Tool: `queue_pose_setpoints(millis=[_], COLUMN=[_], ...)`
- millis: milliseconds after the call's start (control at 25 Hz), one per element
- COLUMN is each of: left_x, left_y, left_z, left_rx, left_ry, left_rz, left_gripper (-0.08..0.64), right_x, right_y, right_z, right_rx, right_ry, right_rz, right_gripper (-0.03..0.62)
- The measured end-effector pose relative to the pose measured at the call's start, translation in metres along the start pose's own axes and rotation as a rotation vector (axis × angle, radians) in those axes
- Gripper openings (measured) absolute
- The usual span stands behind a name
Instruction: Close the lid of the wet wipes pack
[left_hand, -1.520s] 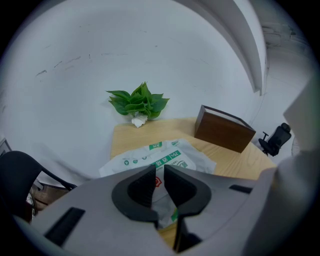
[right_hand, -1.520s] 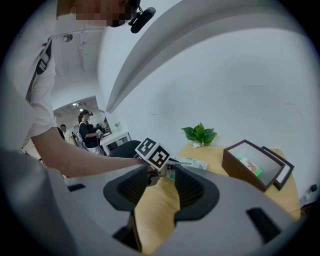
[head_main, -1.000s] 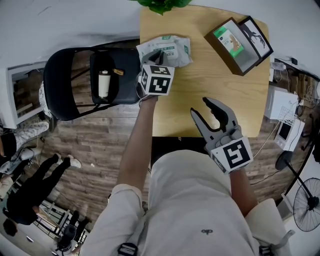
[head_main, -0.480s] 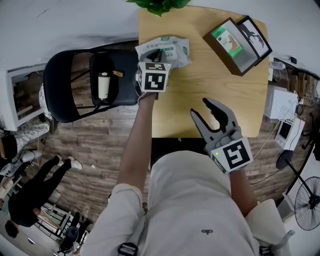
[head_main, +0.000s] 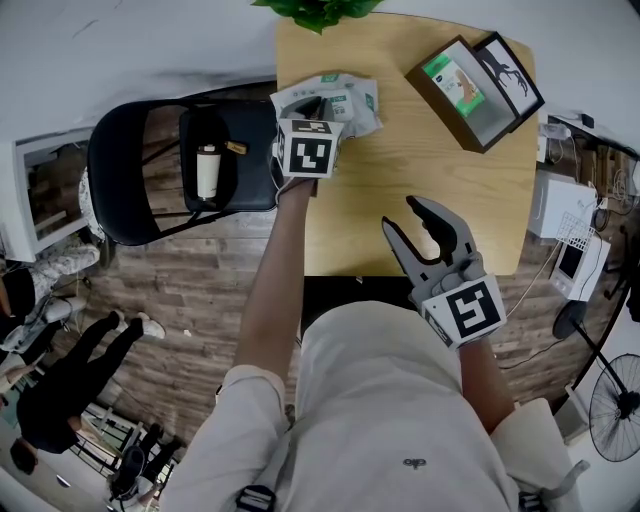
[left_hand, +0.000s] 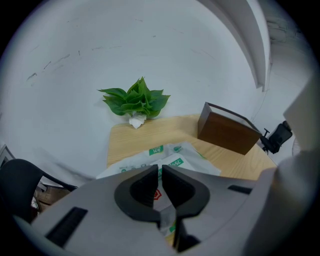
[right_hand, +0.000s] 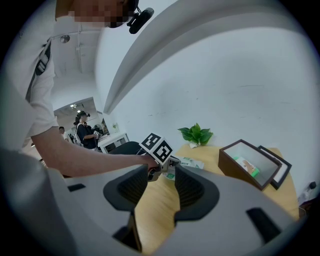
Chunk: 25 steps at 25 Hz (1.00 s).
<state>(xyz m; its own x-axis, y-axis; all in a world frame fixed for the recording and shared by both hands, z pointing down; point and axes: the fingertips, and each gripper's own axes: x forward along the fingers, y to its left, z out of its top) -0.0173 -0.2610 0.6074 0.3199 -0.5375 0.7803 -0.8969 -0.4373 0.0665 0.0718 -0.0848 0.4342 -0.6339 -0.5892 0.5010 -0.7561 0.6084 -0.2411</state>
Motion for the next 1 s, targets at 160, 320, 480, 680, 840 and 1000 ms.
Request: queue_pose_setpoints(millis=[160, 320, 480, 680, 840, 1000], left_x=[0.002, 0.001, -0.002, -0.015, -0.038, -0.064], left_y=[0.000, -0.001, 0.000, -0.004, -0.012, -0.017], left_z=[0.000, 0.001, 0.002, 0.010, 0.016, 0.014], left_rx=[-0.011, -0.037, -0.088, -0.094, -0.082, -0.069], left_ry=[0.009, 0.007, -0.014, -0.049, -0.076, -0.103], left_rz=[-0.010, -0.027, -0.026, -0.016, -0.010, -0.002], left_gripper=[0.026, 0.026, 0.026, 0.028, 0.028, 0.028], right_x=[-0.001, -0.002, -0.007, -0.014, -0.013, -0.010], right_y=[0.000, 0.002, 0.003, 0.000, 0.001, 0.005], right_z=[0.000, 0.000, 0.000, 0.001, -0.002, 0.000], right_rx=[0.000, -0.001, -0.008, -0.003, 0.013, 0.010], right_ry=[-0.003, -0.006, -0.012, -0.026, -0.033, -0.054], right_rz=[0.004, 0.005, 0.009, 0.018, 0.054, 0.074], right_gripper=[0.167, 0.167, 0.167, 0.167, 0.167, 0.166])
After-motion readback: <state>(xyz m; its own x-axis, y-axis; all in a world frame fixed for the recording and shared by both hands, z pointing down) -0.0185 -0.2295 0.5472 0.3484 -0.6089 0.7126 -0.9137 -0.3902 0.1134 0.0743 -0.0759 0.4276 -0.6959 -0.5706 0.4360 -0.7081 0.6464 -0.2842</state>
